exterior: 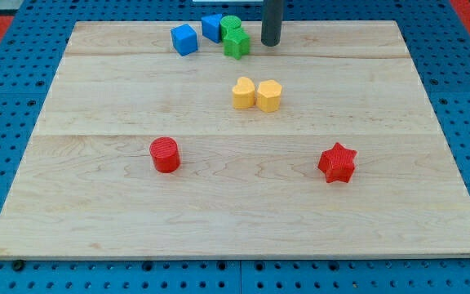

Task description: Move the green star slightly to the left side of the board

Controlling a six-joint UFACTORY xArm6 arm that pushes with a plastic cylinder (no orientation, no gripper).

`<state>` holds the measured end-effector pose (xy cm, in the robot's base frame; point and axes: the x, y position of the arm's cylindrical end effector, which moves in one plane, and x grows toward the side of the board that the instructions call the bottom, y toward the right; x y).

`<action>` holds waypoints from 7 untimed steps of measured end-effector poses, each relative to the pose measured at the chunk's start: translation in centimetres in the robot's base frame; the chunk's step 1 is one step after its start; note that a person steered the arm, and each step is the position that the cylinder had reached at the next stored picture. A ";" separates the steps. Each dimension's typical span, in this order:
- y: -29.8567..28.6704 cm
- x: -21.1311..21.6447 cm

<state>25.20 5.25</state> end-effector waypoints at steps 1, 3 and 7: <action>-0.8 1.3; -3.8 2.3; -4.8 2.6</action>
